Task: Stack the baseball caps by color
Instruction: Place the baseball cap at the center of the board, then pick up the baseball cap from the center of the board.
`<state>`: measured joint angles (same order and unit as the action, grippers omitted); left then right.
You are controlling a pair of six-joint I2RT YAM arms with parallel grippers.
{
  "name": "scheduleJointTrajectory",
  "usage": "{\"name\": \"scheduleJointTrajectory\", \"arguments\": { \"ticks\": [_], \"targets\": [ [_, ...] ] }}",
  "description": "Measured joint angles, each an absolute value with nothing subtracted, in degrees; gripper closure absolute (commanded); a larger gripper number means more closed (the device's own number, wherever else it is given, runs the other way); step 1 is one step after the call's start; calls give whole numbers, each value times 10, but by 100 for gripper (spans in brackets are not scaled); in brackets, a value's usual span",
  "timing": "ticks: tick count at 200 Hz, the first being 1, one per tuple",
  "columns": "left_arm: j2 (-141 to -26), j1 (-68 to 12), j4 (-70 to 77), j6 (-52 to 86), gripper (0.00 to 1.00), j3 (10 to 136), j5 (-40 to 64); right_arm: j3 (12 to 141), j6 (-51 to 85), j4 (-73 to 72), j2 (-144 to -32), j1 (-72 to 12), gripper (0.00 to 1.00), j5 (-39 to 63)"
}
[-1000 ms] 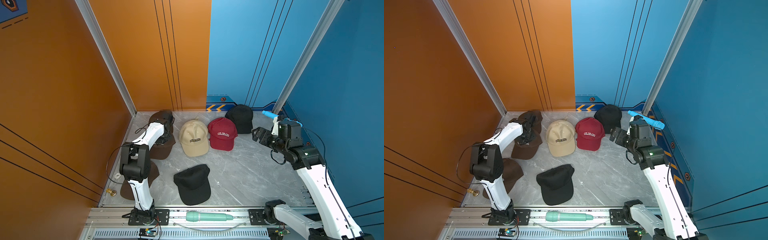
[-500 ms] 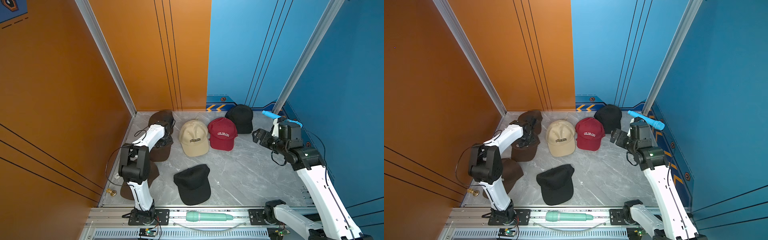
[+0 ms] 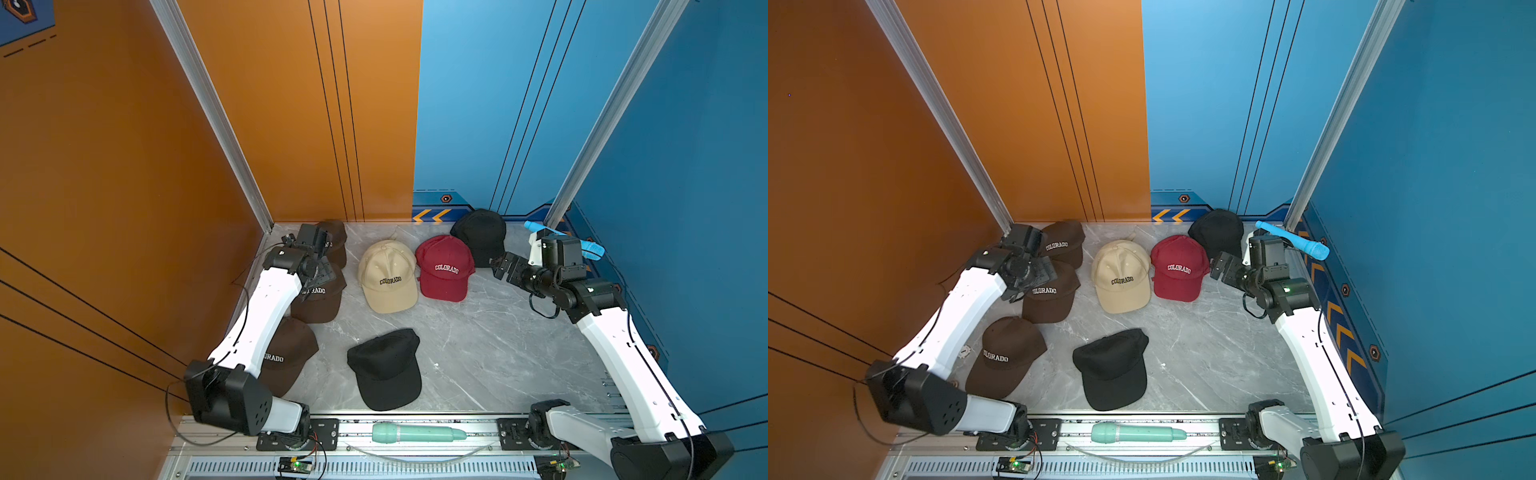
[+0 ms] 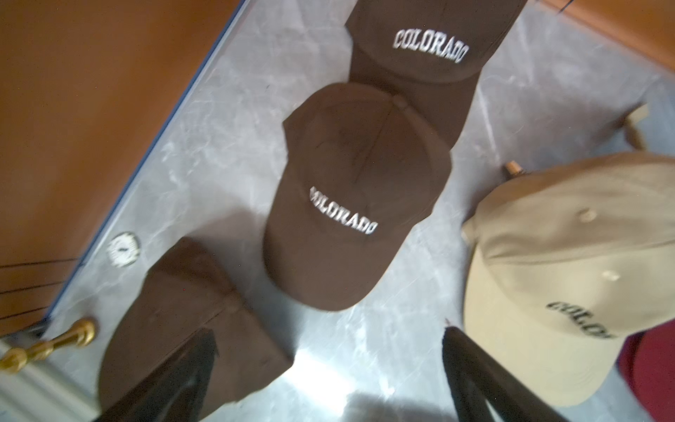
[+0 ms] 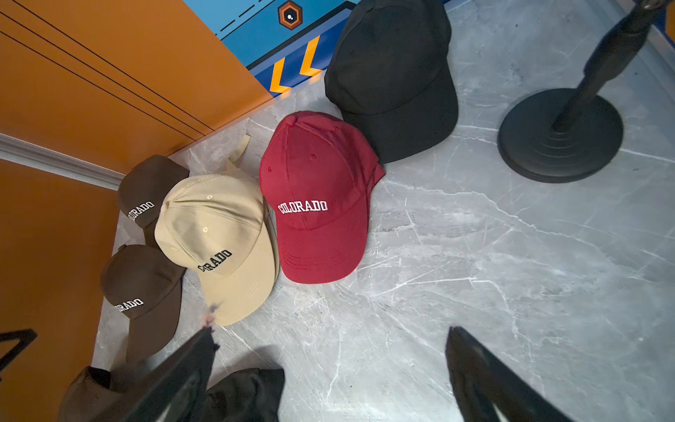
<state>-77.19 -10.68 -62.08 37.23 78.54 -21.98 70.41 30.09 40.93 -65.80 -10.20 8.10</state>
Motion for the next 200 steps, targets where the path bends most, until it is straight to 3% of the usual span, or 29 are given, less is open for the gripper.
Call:
{"name": "scheduleJointTrajectory", "arguments": {
  "ticks": [36, 76, 121, 165, 200],
  "targets": [
    [-643, -46, -685, 344, 2, 688, -201, 705, 299, 392, -689, -123, 0, 100],
    [-576, 6, -711, 327, 2, 614, -166, 741, 287, 389, -746, -182, 0, 133],
    [-587, 50, -713, 324, 2, 598, -145, 817, 268, 385, -814, -291, 0, 221],
    [-645, 73, -674, 323, 2, 580, -128, 866, 265, 385, -868, -310, 0, 350],
    [-675, 79, -646, 310, 2, 572, -120, 888, 258, 391, -885, -356, 0, 378]
  ]
}}
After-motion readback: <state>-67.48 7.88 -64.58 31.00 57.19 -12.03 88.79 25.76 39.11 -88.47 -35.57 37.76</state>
